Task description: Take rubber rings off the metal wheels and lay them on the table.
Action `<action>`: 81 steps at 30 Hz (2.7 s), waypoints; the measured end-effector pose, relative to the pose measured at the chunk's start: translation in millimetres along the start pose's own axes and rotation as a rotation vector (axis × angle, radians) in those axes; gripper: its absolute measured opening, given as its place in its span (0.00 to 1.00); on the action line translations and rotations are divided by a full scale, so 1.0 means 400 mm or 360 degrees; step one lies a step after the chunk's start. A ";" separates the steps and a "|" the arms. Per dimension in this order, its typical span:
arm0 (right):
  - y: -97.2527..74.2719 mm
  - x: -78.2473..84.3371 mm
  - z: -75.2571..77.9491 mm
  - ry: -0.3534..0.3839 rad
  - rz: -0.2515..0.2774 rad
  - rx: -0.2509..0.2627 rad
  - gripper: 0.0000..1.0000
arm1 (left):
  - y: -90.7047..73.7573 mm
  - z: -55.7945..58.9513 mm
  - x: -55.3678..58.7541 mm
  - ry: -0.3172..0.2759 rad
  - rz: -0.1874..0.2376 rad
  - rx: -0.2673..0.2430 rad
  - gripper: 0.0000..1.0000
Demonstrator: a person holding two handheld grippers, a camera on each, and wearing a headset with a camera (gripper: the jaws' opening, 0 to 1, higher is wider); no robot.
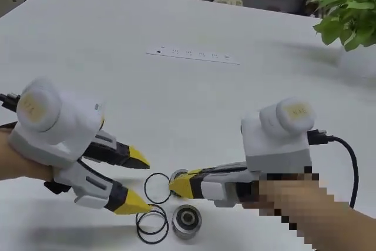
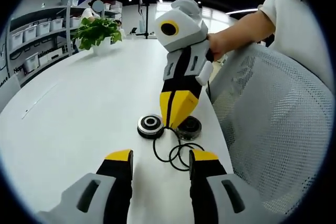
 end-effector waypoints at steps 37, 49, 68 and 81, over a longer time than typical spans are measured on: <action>-0.080 0.046 0.140 -0.0276 -0.0082 0.0256 0.13 | 0.102 -0.036 -0.050 0.0038 0.0164 -0.0180 0.21; -0.052 0.048 0.115 -0.0394 -0.0089 0.0203 0.21 | 0.136 -0.032 -0.054 0.0097 0.0109 -0.0192 0.09; -0.045 0.046 0.109 -0.0548 -0.0141 0.0184 0.09 | 0.128 -0.024 -0.046 0.0064 0.0129 -0.0203 0.08; -0.056 0.016 0.136 -0.0419 -0.0068 0.0328 0.00 | 0.127 -0.027 -0.042 0.0067 0.0119 -0.0210 0.08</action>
Point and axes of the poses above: the centre of the closed fingertips' face, and the gripper's own axes: y roughly forward along the fingers, z roughly to its right, x roughly out of its underside, the point moved 5 cm from there along -y, roughly backward along the fingers, and after that the axes turned 10 degrees about z, right-handed, at the moved point
